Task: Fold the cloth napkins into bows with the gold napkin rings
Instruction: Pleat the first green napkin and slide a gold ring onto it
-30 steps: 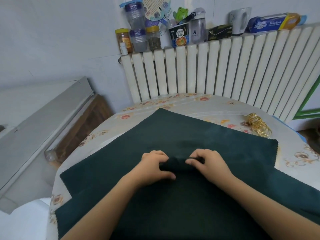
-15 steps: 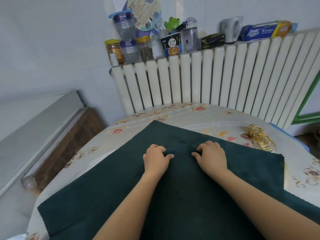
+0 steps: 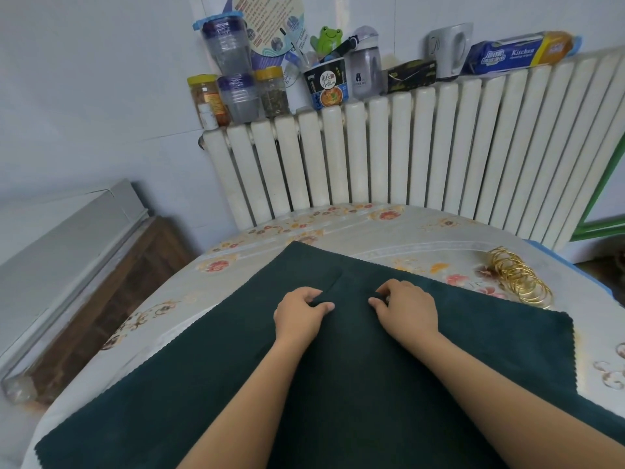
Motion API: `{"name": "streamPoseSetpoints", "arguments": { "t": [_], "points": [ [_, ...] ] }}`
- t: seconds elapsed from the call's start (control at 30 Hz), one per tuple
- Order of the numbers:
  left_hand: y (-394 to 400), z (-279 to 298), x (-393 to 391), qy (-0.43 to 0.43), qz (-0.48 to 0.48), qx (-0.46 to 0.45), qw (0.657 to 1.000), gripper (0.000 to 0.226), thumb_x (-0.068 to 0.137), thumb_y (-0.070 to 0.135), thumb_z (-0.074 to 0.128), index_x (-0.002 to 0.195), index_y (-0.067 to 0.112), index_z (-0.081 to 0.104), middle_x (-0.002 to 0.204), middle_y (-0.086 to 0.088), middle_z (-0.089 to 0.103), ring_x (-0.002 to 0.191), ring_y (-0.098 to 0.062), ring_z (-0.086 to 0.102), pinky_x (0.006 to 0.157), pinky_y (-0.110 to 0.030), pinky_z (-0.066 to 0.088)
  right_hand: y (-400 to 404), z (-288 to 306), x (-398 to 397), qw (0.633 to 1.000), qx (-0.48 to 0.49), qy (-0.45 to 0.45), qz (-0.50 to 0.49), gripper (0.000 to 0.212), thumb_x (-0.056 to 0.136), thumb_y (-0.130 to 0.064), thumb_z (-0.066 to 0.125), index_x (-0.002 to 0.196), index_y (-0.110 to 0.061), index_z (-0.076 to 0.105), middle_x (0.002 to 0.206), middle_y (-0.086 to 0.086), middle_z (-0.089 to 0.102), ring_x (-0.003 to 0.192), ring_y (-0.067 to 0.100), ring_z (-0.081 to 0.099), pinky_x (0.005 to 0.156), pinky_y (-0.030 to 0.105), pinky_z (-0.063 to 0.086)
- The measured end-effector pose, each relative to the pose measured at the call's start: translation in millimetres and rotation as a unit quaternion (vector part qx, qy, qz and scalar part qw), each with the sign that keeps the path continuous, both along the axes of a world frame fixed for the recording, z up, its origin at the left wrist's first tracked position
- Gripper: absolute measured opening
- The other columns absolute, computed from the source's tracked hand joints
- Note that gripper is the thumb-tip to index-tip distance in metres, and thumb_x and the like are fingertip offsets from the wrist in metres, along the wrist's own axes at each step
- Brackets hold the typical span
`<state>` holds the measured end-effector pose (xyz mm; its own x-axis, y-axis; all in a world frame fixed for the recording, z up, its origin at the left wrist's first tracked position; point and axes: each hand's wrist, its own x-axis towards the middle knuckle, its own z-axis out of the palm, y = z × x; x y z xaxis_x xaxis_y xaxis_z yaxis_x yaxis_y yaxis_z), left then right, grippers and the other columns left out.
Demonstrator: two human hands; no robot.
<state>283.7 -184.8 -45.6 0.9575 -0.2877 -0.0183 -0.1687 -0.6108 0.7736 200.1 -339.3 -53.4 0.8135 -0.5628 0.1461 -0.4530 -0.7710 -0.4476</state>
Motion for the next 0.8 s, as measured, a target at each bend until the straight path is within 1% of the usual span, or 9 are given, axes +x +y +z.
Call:
{"name": "streamPoseSetpoints", "arguments": {
  "t": [0.07,0.1,0.23,0.33,0.5,0.63,0.7,0.77,0.8],
  "points": [
    [0.6,0.2,2.2,-0.001,0.003,-0.015,1.000,0.030,0.079,0.027,0.075,0.106,0.015,0.070,0.105,0.008,0.065,0.105,-0.013,0.058,0.094,-0.028,0.044,-1.2,1.3,3.3,1.000,0.027,-0.007,-0.002,0.029,0.092,-0.044,0.051,0.112,-0.025,0.061,0.107,-0.006,0.064,0.103,0.015,0.058,0.095,0.031,0.038],
    [1.5,0.7,2.5,0.000,0.004,-0.024,1.000,0.029,0.079,0.026,0.076,0.105,0.014,0.070,0.103,0.008,0.065,0.101,-0.011,0.058,0.088,-0.024,0.043,-1.8,2.4,3.9,0.999,0.037,-0.008,-0.003,0.028,0.092,-0.044,0.052,0.110,-0.025,0.062,0.105,-0.007,0.066,0.102,0.015,0.058,0.096,0.031,0.038],
    [2.7,3.5,4.5,0.007,0.001,-0.037,0.999,0.022,0.079,0.027,0.076,0.097,0.014,0.073,0.082,0.016,0.058,0.079,-0.003,0.053,0.071,-0.018,0.039,-2.2,3.5,6.2,0.999,0.045,0.009,-0.009,0.029,0.093,-0.046,0.049,0.101,-0.024,0.065,0.094,-0.006,0.069,0.093,0.015,0.062,0.094,0.034,0.043],
    [1.5,5.4,6.6,0.005,-0.005,-0.032,0.999,0.018,0.079,0.031,0.075,0.090,0.017,0.075,0.079,0.018,0.060,0.077,-0.003,0.056,0.062,-0.014,0.040,-2.0,5.0,7.8,0.999,0.037,0.017,-0.013,0.030,0.094,-0.047,0.046,0.098,-0.023,0.065,0.090,-0.005,0.069,0.088,0.016,0.063,0.090,0.035,0.046],
    [1.8,2.2,8.1,-0.007,-0.010,-0.042,0.999,0.014,0.081,0.033,0.072,0.084,0.020,0.076,0.073,0.020,0.063,0.076,0.000,0.059,0.065,-0.014,0.044,-2.5,7.8,7.5,1.000,0.020,0.019,-0.014,0.034,0.095,-0.049,0.042,0.097,-0.023,0.064,0.085,-0.005,0.068,0.082,0.016,0.063,0.086,0.032,0.046],
    [0.9,-2.9,7.9,-0.018,-0.004,-0.054,0.998,0.015,0.082,0.034,0.071,0.079,0.020,0.076,0.074,0.016,0.068,0.079,-0.005,0.063,0.072,-0.022,0.051,-1.8,7.3,7.0,1.000,0.017,0.018,-0.016,0.034,0.095,-0.050,0.041,0.095,-0.024,0.063,0.083,-0.006,0.068,0.080,0.015,0.063,0.086,0.032,0.047],
    [1.0,-5.2,8.8,-0.025,-0.009,-0.060,0.998,0.015,0.082,0.035,0.071,0.078,0.021,0.077,0.075,0.014,0.070,0.079,-0.004,0.064,0.075,-0.026,0.052,-2.1,6.0,6.2,1.000,0.026,0.002,-0.013,0.032,0.095,-0.049,0.043,0.094,-0.025,0.064,0.084,-0.007,0.068,0.083,0.015,0.062,0.089,0.034,0.045],
    [1.5,-7.1,10.0,-0.036,-0.016,-0.069,0.997,0.013,0.081,0.033,0.071,0.081,0.021,0.076,0.078,0.017,0.069,0.080,-0.001,0.062,0.076,-0.022,0.050,-4.1,3.4,5.6,0.998,0.049,-0.029,0.002,0.024,0.094,-0.043,0.049,0.096,-0.028,0.066,0.089,-0.010,0.069,0.091,0.014,0.061,0.094,0.035,0.043],
    [2.2,-7.2,10.6,-0.040,-0.022,-0.076,0.996,0.012,0.082,0.031,0.072,0.087,0.022,0.076,0.082,0.020,0.067,0.083,0.001,0.060,0.078,-0.019,0.047,-5.5,2.2,5.3,0.996,0.075,-0.049,0.011,0.018,0.093,-0.039,0.052,0.099,-0.030,0.067,0.092,-0.013,0.068,0.094,0.013,0.060,0.096,0.035,0.041]
  ]
}}
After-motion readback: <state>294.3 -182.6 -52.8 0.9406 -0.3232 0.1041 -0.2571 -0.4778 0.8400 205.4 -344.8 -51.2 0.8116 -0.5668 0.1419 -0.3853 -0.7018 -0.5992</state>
